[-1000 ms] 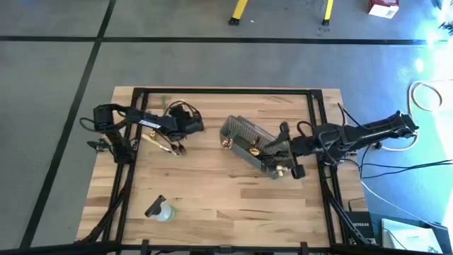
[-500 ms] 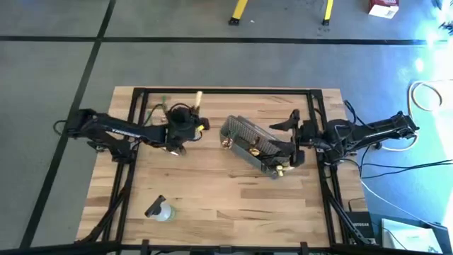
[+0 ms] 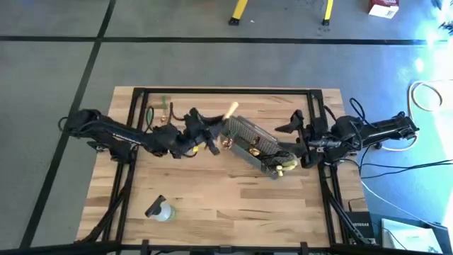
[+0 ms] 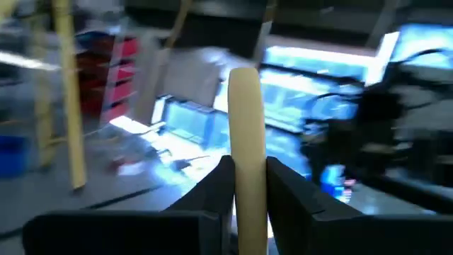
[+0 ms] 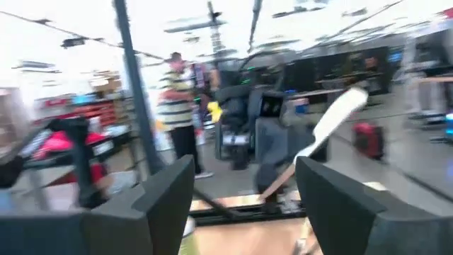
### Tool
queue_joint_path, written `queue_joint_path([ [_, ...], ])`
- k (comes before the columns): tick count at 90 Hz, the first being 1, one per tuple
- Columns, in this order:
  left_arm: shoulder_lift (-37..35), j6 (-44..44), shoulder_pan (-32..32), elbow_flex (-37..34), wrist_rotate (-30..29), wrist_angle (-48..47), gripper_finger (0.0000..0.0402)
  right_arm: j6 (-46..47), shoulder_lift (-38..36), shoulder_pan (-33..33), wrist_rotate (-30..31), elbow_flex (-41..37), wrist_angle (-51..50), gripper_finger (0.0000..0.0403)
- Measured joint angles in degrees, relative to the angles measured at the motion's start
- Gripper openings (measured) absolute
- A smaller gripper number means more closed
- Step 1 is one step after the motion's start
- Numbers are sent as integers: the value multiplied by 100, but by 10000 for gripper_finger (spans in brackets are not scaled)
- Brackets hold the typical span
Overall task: Sort silverware
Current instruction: Put the silver knife into the cutlery rack
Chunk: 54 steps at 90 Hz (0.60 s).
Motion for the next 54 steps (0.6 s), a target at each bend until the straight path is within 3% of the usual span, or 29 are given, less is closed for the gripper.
queue_joint_path([
  [13, 357, 294, -97, 489, 996, 133, 54, -9, 239, 2, -338, -2, 370, 230],
  [24, 694, 538, -177, 845, 1457, 120, 54, -138, 477, 2, -448, -2, 904, 230],
  [54, 1201, 548, -262, 1501, 1982, 90, 54, -358, 930, 1, -429, 0, 1616, 230],
])
